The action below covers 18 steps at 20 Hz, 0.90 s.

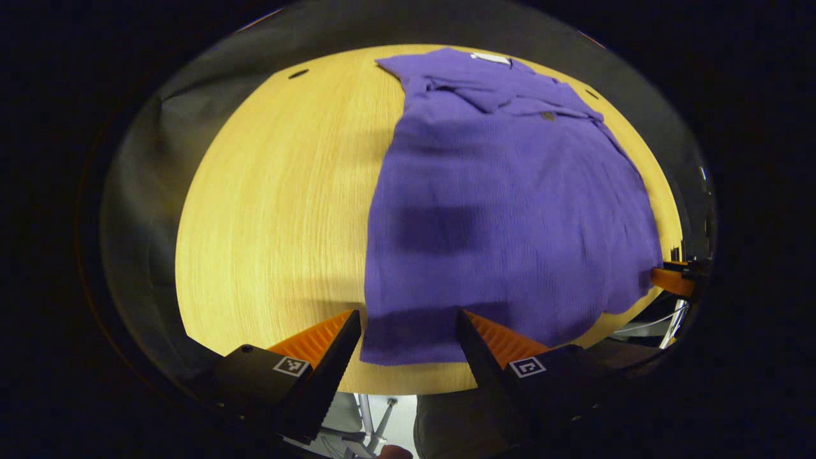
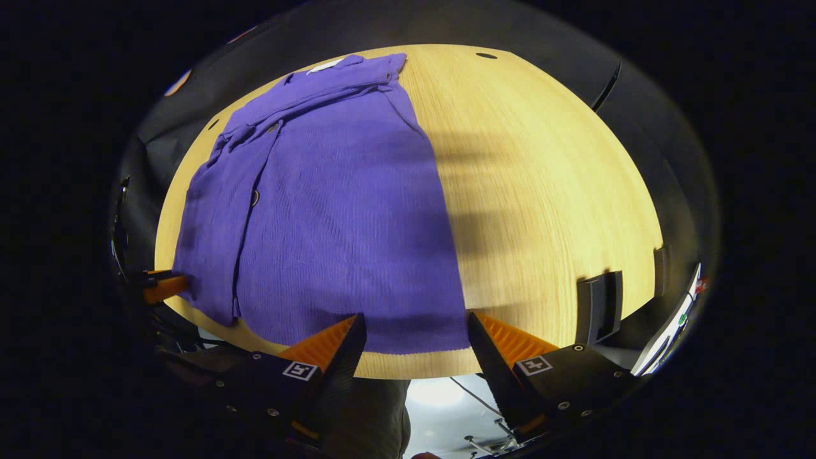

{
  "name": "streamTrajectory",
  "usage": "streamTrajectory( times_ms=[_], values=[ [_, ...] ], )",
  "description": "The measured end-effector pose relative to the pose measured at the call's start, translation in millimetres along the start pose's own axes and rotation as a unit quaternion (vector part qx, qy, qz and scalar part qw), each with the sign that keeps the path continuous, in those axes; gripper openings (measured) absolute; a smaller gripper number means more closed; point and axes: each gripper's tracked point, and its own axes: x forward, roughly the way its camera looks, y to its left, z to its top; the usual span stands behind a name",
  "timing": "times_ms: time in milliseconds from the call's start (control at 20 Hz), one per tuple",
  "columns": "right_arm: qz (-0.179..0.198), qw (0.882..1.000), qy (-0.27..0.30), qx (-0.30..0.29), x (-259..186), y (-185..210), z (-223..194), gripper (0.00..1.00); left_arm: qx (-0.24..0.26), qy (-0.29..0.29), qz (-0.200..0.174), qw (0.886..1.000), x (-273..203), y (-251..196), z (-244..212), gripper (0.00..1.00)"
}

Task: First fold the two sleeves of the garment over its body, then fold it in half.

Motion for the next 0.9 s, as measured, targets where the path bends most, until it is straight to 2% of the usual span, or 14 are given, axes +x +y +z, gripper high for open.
streamTrajectory(
  times_ms=[250, 400, 500, 550, 600, 650, 700, 800, 850, 900],
  values=[
    [-0.003, 1.000, 0.028, -0.005, -1, 2, -5, 0.98, -0.020, 0.016, -0.007, 1.000, 11, 5, 36, 0.99],
    [-0.006, 0.999, 0.038, -0.015, 0, 4, -8, 0.97, 0.016, 0.028, -0.015, 0.999, 20, 5, 72, 1.00],
    [-0.006, 0.999, 0.042, -0.024, 1, 7, -9, 0.94, 0.015, 0.027, -0.014, 0.999, 27, 4, 103, 1.00],
    [-0.004, 0.999, 0.043, -0.028, 0, 9, -9, 0.91, 0.013, 0.023, -0.014, 1.000, 31, 3, 120, 1.00],
    [-0.002, 0.999, 0.043, -0.033, 1, 13, -10, 0.77, 0.012, 0.016, -0.012, 1.000, 35, 1, 140, 1.00],
    [0.001, 0.998, 0.042, -0.039, 1, 16, -9, 0.80, 0.011, 0.012, -0.013, 1.000, 40, -3, 160, 0.98],
    [0.004, 0.998, 0.042, -0.043, 0, 19, -9, 0.65, 0.011, 0.010, -0.014, 1.000, 45, -9, 180, 0.94],
    [0.010, 0.998, 0.044, -0.045, 2, 23, -10, 0.58, 0.003, 0.022, -0.019, 1.000, 55, -23, 227, 0.59],
    [0.012, 0.998, 0.043, -0.038, 1, 26, -8, 0.46, -0.002, 0.033, -0.022, 0.999, 61, -30, 253, 0.42],
    [0.016, 0.998, 0.045, -0.026, 2, 28, -6, 0.42, -0.004, 0.045, -0.020, 0.999, 66, -32, 281, 0.31]
  ],
)
